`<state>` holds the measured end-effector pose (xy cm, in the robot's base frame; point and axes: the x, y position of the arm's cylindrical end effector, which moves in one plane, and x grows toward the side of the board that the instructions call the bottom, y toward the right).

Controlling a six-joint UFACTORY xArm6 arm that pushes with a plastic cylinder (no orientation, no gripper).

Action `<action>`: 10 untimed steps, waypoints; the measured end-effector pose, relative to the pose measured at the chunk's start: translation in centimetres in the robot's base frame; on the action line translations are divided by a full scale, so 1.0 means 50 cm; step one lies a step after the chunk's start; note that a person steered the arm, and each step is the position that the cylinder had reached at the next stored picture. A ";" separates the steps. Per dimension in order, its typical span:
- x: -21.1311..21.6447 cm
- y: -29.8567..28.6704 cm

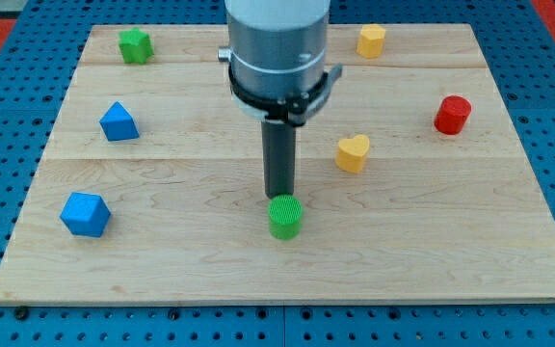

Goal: Place the yellow heart vertically below the red circle

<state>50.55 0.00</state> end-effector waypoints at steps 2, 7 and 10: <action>-0.038 0.057; -0.037 0.335; -0.034 0.470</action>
<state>48.84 23.52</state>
